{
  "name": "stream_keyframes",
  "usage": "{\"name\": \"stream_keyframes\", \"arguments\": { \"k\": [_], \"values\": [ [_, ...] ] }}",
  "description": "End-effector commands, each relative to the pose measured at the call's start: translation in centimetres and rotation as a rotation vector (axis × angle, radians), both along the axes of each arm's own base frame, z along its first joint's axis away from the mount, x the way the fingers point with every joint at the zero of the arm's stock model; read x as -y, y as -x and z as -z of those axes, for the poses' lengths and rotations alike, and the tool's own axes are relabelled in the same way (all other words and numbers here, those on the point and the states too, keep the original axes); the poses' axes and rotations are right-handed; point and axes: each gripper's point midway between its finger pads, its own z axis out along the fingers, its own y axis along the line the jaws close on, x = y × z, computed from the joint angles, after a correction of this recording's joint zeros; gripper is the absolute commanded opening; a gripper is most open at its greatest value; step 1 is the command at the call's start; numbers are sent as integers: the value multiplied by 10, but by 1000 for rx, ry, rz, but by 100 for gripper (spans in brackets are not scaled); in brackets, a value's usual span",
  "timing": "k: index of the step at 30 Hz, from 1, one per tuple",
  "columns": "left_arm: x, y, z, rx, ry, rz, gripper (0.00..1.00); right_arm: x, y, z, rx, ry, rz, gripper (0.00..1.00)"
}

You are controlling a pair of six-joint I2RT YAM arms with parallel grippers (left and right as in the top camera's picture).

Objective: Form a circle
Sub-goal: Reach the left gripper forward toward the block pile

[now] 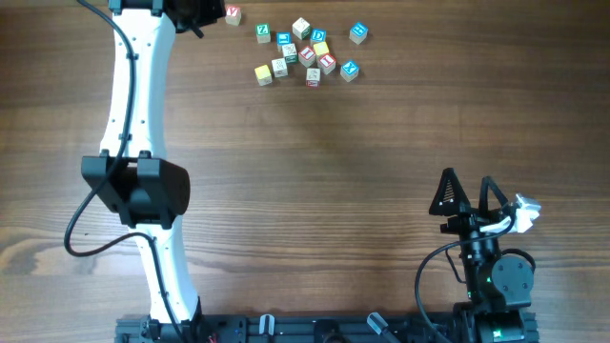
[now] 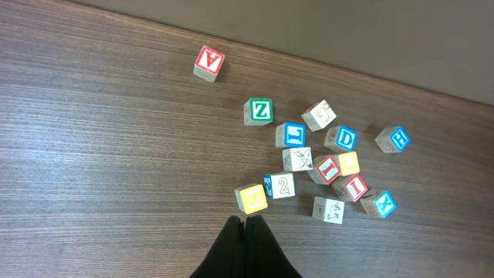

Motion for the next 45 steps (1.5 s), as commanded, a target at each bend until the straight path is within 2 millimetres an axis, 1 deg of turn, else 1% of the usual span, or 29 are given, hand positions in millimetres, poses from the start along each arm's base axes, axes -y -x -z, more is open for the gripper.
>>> {"name": "stream_keyframes", "arguments": {
  "k": [1, 4, 9, 21, 26, 31, 34, 38, 41, 45],
  "values": [
    [8, -4, 26, -46, -6, 18, 4, 3, 0, -2, 9, -2, 17, 100],
    [10, -5, 35, -63, -3, 15, 4, 3, 0, -2, 8, -2, 17, 100],
    [11, -13, 55, -84, 7, -4, 4, 3, 0, -2, 8, -2, 17, 100],
    [12, -27, 70, -66, 9, -3, 4, 3, 0, -2, 8, -2, 17, 100],
    [12, -32, 85, -78, 7, -3, 4, 3, 0, -2, 9, -2, 17, 100],
    [13, -37, 92, -73, 8, -3, 4, 3, 0, -2, 9, -2, 17, 100],
    [14, -40, 100, -78, 8, -3, 4, 3, 0, -2, 9, -2, 17, 100],
    [14, -42, 117, -99, 6, -2, 4, 3, 0, -2, 9, -2, 17, 100],
    [19, -43, 125, -108, 5, 6, 4, 3, 0, -2, 9, -2, 17, 100],
    [35, -47, 129, -90, 6, 32, 5, 3, 0, -2, 9, -2, 17, 100]
  ]
}}
